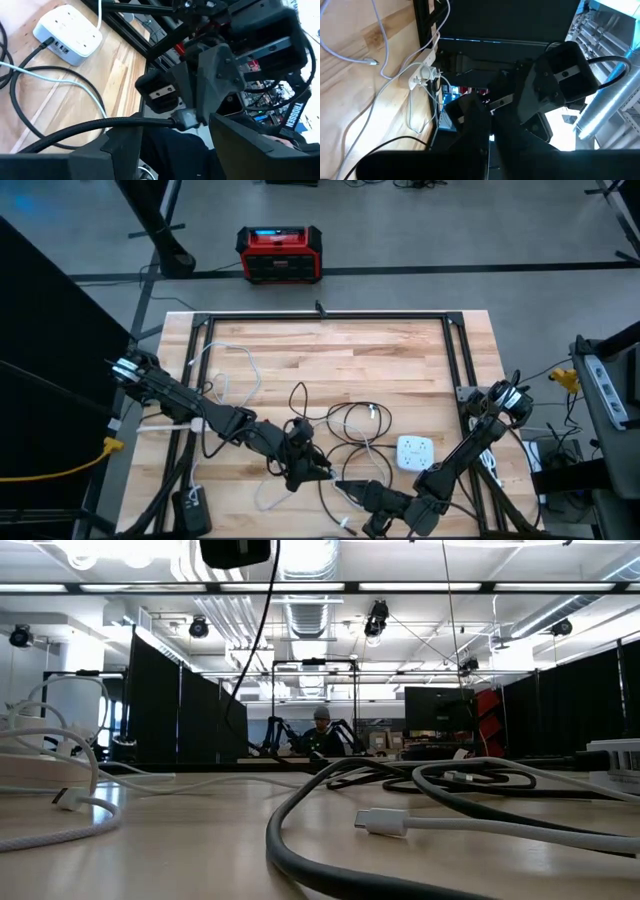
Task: Insert USB
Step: Insert the black charger cable into the white charger adapter connected to the left white outlet extension
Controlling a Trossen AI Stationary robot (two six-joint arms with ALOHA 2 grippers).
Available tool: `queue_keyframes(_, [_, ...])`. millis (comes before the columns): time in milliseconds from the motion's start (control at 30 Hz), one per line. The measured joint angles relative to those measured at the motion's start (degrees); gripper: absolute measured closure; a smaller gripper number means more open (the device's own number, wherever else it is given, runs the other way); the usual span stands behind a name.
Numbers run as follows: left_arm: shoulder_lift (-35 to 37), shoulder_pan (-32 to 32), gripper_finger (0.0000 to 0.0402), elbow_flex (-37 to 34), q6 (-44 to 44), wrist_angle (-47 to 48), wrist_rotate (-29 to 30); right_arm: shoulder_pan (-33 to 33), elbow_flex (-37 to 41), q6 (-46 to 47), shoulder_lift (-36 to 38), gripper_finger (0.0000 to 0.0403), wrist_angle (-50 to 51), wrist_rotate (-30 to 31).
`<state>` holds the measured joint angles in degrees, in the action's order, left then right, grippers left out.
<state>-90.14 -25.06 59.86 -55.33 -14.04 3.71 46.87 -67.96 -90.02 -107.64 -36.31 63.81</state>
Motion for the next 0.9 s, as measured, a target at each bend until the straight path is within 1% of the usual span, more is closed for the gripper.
queue_keyframes(267, [-0.1,1.1,0.0218,0.0,0.9,-0.1,0.0,0.1,0.0,0.0,0.0,0.0402,0.0,0.0])
queue_keyframes(633, [-0.1,1.5,0.0229,0.0,2.3,-0.4,-1.5,0.7,0.0,0.0,0.0,0.0402,0.0,-0.4])
queue_keyframes(733, [-0.1,1.5,0.0235,0.0,3.3,-2.7,-3.1,0.6,0.0,0.0,0.0,0.0402,0.0,-0.4])
queue_keyframes(800, [-0.9,1.6,0.024,0.0,4.1,-6.6,-4.7,0.6,0.0,0.0,0.0,0.0402,0.0,-0.4])
queue_keyframes(900, [-2.7,2.0,0.0243,0.0,3.5,-9.6,-5.4,0.7,0.0,0.0,0.0,0.0402,0.0,-0.7])
